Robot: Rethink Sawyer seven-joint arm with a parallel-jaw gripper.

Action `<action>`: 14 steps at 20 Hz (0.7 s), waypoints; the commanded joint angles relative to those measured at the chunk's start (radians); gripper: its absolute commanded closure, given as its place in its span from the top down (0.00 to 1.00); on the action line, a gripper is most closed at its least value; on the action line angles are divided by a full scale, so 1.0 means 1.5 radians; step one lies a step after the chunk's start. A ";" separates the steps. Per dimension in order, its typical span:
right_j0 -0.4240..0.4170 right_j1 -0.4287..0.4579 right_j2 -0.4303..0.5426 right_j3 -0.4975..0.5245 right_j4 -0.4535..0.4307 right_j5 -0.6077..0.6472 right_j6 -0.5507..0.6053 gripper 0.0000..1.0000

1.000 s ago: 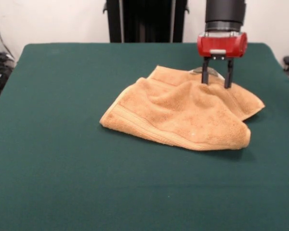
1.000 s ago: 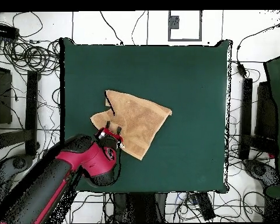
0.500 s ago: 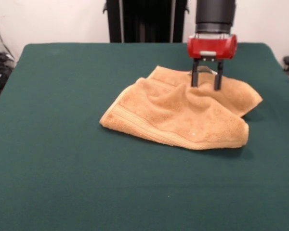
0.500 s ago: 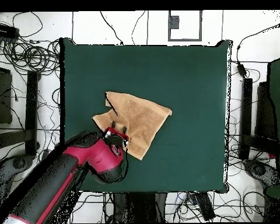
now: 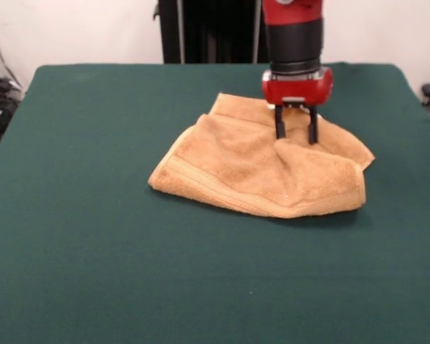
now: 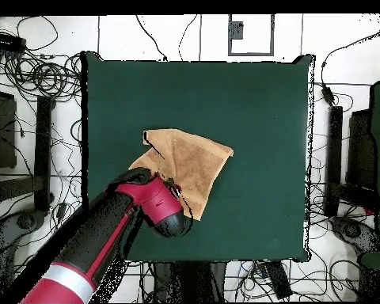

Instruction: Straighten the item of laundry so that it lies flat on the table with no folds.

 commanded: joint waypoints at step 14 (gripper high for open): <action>-0.065 0.090 0.186 0.051 -0.034 -0.342 0.285 1.00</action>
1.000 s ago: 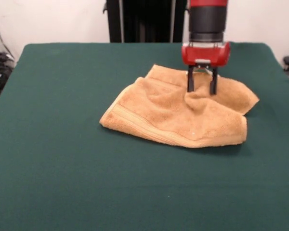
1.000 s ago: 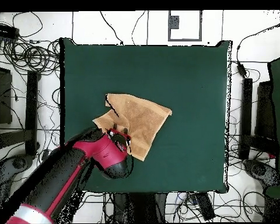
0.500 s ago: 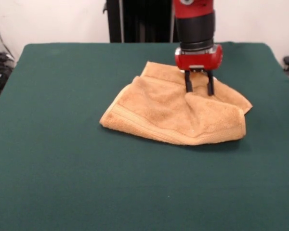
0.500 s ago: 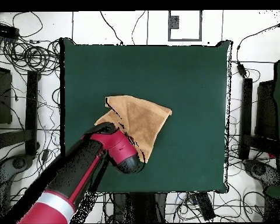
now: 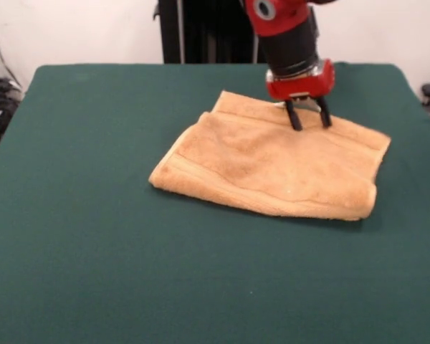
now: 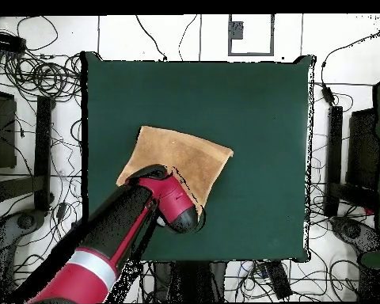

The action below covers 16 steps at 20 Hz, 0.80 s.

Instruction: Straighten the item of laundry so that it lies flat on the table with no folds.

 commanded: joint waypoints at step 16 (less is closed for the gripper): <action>-0.016 0.090 0.174 0.140 -0.008 -0.134 0.312 1.00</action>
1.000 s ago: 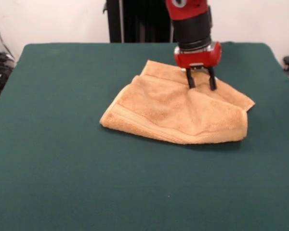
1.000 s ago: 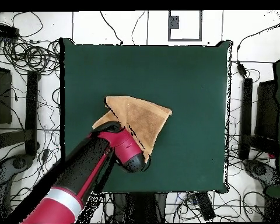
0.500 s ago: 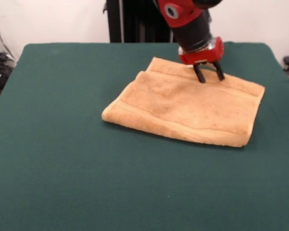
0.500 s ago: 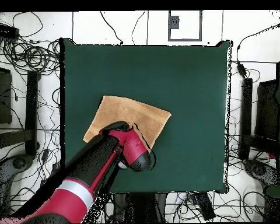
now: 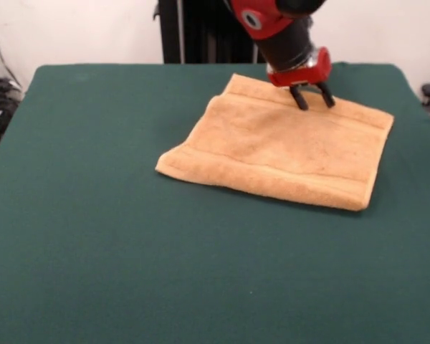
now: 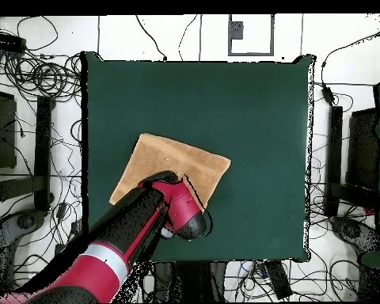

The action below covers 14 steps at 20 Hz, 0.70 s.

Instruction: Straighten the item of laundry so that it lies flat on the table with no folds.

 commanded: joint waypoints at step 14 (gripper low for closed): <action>0.034 0.117 0.138 0.144 -0.006 -0.054 0.317 1.00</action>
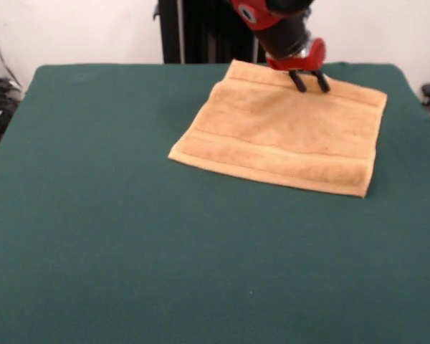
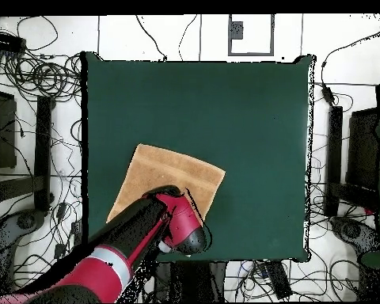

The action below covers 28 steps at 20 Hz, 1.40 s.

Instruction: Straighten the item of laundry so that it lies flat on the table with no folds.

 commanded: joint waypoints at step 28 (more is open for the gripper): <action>0.355 0.355 -0.307 -0.179 0.179 0.529 0.101 1.00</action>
